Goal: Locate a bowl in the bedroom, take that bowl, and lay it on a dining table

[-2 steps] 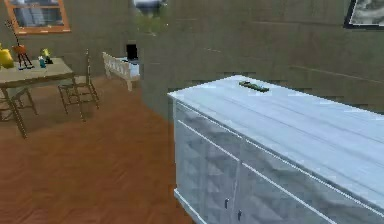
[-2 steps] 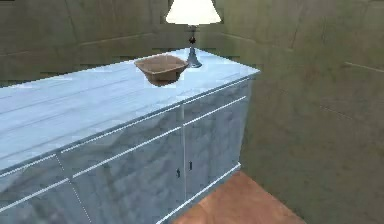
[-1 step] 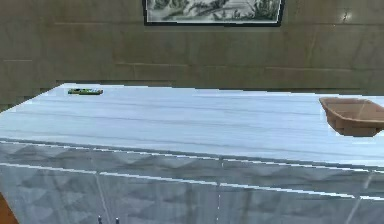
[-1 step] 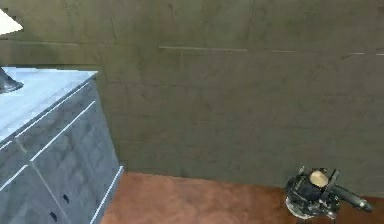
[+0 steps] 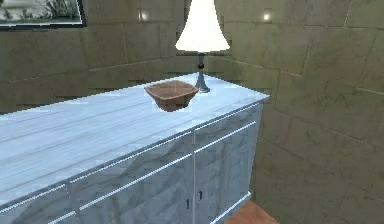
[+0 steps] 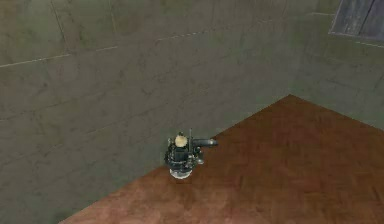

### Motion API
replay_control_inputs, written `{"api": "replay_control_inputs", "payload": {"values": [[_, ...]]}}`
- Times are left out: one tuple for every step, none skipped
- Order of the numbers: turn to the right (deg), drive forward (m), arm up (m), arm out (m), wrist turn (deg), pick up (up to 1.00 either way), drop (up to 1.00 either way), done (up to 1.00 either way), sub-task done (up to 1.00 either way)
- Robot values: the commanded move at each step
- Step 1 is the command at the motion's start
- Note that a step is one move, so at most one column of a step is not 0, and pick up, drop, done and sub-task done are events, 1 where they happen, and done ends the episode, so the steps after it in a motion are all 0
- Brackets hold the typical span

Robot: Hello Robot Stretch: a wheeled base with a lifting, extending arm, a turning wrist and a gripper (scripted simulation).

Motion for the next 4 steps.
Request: {"api": "replay_control_inputs", "payload": {"values": [[6.0,0.0,0.0,0.0,0.0,0.0,0.0,0.0,0.0],[0.0,0.4,0.0,0.0,0.0,0.0,0.0,0.0,0.0],[-45.0,0.0,0.0,0.0,0.0,0.0,0.0,0.0,0.0],[-45.0,0.0,0.0,0.0,0.0,0.0,0.0,0.0,0.0]]}}
